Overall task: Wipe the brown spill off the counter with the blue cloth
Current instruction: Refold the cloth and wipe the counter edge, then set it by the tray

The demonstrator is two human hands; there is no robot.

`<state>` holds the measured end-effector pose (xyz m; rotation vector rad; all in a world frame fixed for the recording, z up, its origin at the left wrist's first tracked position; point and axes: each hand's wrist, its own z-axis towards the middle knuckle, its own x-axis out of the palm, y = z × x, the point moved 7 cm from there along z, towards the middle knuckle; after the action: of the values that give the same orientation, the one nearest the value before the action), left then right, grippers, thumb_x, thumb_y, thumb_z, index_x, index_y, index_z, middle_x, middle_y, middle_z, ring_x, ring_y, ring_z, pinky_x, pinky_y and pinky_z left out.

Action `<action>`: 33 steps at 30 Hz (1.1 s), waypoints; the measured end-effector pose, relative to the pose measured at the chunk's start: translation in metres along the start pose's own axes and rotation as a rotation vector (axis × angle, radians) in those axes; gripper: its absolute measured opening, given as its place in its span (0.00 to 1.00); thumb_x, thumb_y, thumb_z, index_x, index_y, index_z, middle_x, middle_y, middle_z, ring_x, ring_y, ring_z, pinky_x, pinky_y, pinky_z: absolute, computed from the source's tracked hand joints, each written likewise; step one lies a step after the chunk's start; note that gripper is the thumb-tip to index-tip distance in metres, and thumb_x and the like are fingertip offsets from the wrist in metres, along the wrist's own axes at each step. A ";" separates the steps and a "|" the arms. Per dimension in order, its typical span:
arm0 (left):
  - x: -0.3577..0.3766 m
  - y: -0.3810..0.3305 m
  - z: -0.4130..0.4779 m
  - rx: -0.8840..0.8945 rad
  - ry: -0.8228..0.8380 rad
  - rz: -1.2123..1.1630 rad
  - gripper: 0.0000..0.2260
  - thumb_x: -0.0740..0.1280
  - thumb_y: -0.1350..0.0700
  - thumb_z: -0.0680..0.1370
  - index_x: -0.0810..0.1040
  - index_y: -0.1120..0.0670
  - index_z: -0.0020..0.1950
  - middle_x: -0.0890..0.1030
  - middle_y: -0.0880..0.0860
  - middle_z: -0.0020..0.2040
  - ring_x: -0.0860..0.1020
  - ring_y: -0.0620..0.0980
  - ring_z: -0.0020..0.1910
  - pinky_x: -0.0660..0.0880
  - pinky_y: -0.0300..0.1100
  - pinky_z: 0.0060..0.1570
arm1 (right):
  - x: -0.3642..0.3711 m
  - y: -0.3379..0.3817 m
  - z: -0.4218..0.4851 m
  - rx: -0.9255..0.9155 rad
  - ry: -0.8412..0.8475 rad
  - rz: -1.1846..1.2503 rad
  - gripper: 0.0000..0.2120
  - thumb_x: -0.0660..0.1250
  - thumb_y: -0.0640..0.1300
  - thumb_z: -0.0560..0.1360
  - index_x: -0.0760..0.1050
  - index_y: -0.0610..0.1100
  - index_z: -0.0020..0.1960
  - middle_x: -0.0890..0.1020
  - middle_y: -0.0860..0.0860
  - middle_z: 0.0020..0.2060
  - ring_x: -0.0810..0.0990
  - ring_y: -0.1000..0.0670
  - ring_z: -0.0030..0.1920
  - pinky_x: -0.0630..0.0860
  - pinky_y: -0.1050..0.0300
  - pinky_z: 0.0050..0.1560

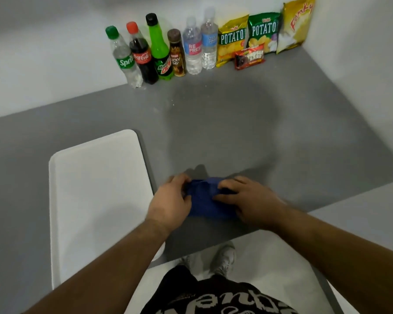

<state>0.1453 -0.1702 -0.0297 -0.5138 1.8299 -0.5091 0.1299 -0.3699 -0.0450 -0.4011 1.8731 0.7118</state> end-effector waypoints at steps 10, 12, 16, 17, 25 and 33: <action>-0.038 0.023 0.009 0.036 -0.262 0.085 0.11 0.69 0.60 0.78 0.81 0.50 0.58 0.83 0.51 0.59 0.79 0.53 0.59 0.78 0.46 0.62 | 0.025 0.073 0.009 0.199 -0.162 0.114 0.24 0.62 0.54 0.75 0.78 0.48 0.68 0.76 0.48 0.62 0.80 0.44 0.56 0.79 0.50 0.51; -0.050 0.027 0.021 0.059 -0.301 0.111 0.11 0.69 0.62 0.77 0.82 0.52 0.57 0.84 0.52 0.58 0.80 0.55 0.58 0.78 0.47 0.62 | 0.024 0.081 0.018 0.208 -0.151 0.045 0.27 0.63 0.56 0.70 0.81 0.46 0.65 0.78 0.46 0.67 0.82 0.42 0.61 0.80 0.47 0.57; -0.074 0.043 0.050 0.073 -0.354 0.129 0.12 0.68 0.65 0.76 0.83 0.55 0.58 0.83 0.55 0.59 0.79 0.57 0.60 0.76 0.50 0.65 | 0.035 0.094 0.045 0.181 -0.018 0.005 0.37 0.58 0.58 0.66 0.79 0.45 0.70 0.75 0.46 0.74 0.74 0.43 0.73 0.62 0.46 0.70; -0.078 0.047 0.058 0.072 -0.359 0.140 0.13 0.68 0.65 0.76 0.83 0.55 0.58 0.83 0.55 0.60 0.79 0.57 0.62 0.75 0.50 0.67 | 0.035 0.096 0.054 0.182 0.009 0.007 0.37 0.58 0.59 0.66 0.78 0.46 0.71 0.75 0.47 0.74 0.74 0.44 0.73 0.61 0.47 0.69; -0.093 0.082 0.116 0.091 -0.263 0.273 0.15 0.67 0.60 0.77 0.81 0.53 0.64 0.81 0.54 0.66 0.76 0.57 0.67 0.68 0.55 0.75 | -0.002 0.071 0.153 0.244 -0.151 0.136 0.33 0.47 0.56 0.82 0.49 0.48 0.85 0.45 0.53 0.84 0.39 0.49 0.83 0.37 0.41 0.82; -0.109 0.082 0.182 0.164 -0.214 0.245 0.20 0.64 0.57 0.80 0.74 0.51 0.73 0.73 0.53 0.75 0.69 0.56 0.76 0.60 0.58 0.80 | -0.038 0.004 0.254 0.320 -0.215 0.016 0.32 0.42 0.59 0.83 0.43 0.49 0.84 0.44 0.51 0.84 0.37 0.50 0.83 0.34 0.46 0.79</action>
<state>0.3418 -0.0579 -0.0470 -0.2189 1.6026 -0.4154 0.3250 -0.2062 -0.0802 -0.0998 1.7475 0.4351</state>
